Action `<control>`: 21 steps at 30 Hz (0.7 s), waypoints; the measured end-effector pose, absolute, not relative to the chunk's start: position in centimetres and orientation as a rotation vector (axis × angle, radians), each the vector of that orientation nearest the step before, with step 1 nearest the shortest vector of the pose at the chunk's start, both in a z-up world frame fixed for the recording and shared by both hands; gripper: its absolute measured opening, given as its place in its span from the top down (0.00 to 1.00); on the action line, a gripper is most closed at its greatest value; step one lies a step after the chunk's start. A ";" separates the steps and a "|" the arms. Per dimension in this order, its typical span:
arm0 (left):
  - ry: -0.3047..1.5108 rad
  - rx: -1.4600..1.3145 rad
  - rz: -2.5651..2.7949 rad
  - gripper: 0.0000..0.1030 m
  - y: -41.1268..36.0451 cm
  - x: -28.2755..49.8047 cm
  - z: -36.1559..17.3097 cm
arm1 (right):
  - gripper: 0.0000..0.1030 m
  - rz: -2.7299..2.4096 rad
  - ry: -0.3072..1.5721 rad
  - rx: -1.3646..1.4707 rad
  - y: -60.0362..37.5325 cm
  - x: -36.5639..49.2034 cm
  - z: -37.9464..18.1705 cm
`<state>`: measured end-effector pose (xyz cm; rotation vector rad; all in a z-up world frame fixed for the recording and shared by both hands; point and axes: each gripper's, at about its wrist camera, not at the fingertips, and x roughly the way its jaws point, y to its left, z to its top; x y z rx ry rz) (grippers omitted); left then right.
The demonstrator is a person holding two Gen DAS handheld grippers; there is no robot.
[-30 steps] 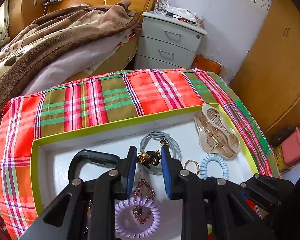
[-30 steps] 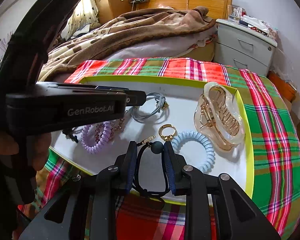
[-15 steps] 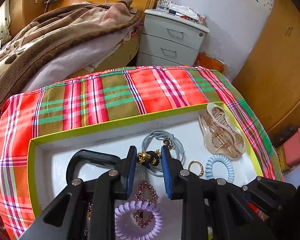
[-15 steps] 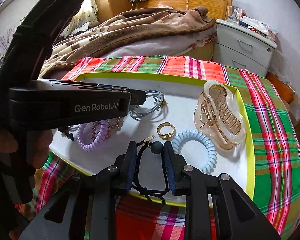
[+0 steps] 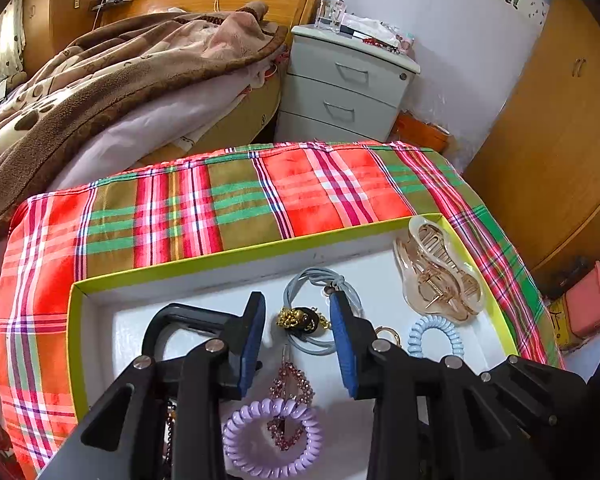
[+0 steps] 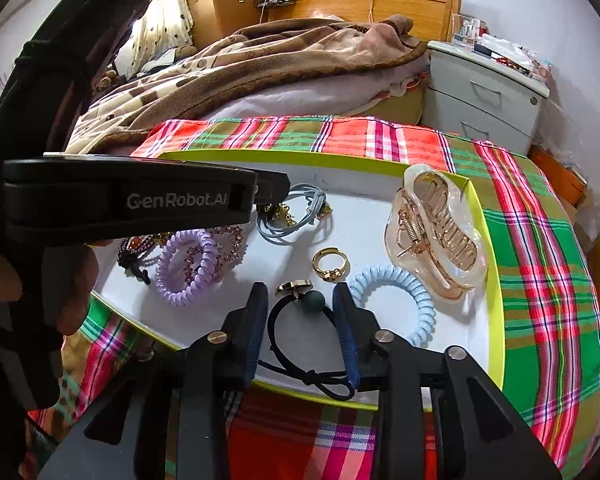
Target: Organize jewelry
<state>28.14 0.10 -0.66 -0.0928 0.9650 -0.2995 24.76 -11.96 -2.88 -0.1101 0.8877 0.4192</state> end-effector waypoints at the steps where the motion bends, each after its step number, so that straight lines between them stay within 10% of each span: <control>1: 0.963 -0.092 -0.298 0.66 0.2 28.0 -0.5 | 0.63 0.419 0.883 -0.108 -12.0 24.7 -2.8; 21: 0.838 -0.107 -0.182 0.59 2.9 18.1 4.1 | 0.63 0.330 0.764 -0.063 -14.3 17.9 1.8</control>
